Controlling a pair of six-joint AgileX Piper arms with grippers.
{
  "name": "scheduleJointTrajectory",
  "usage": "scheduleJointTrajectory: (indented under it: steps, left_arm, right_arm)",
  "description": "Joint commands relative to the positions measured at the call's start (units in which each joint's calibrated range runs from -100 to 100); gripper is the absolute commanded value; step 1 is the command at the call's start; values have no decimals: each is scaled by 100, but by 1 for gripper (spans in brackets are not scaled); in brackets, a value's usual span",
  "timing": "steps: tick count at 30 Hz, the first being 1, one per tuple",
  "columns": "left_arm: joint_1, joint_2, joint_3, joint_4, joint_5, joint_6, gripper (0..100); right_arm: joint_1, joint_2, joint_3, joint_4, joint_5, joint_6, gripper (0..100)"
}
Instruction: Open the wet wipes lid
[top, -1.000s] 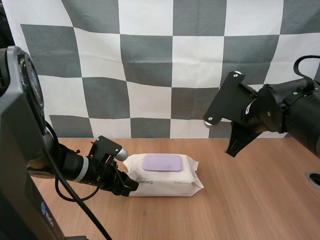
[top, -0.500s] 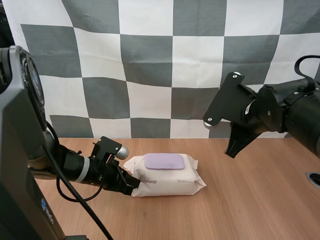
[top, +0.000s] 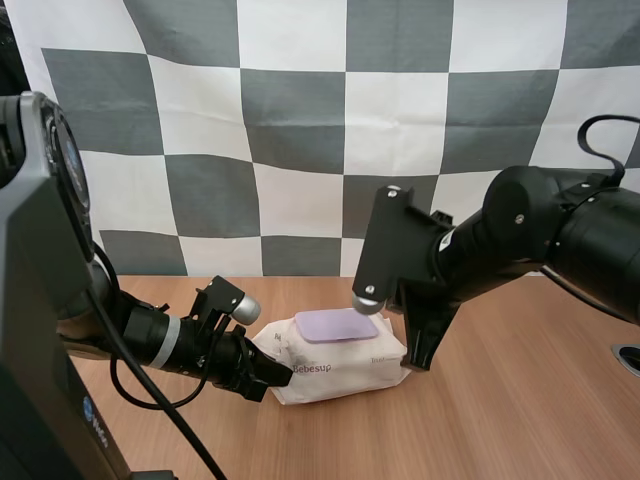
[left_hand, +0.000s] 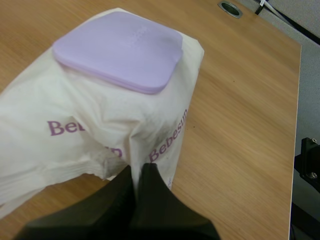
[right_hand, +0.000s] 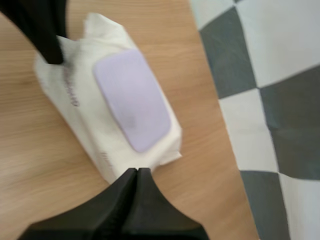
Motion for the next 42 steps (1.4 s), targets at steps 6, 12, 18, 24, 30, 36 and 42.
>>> scheduleJointTrajectory:
  steps: [6,12,18,24,30,36,42]
  left_arm:
    - [-3,4,3,-1,8,100,0]
    - [-3,4,3,-1,8,100,0]
    - [-3,4,3,33,8,100,0]
    - [-3,4,3,33,8,100,0]
    - [-3,4,3,33,8,100,0]
    - [-3,4,3,33,8,100,0]
    - [-3,4,3,29,8,100,0]
  right_arm:
    - [439,-1,1261,44,-1942,-378,0]
    - [447,-1,1751,32,-3216,-378,5]
    - [447,72,1749,339,-3732,-535,33]
    - [447,443,1749,578,-4018,-757,40]
    - [447,853,1749,578,-4444,-794,40]
    - [450,1131,1749,624,-4863,-794,40]
    - [678,1279,1749,633,-5176,-794,40]
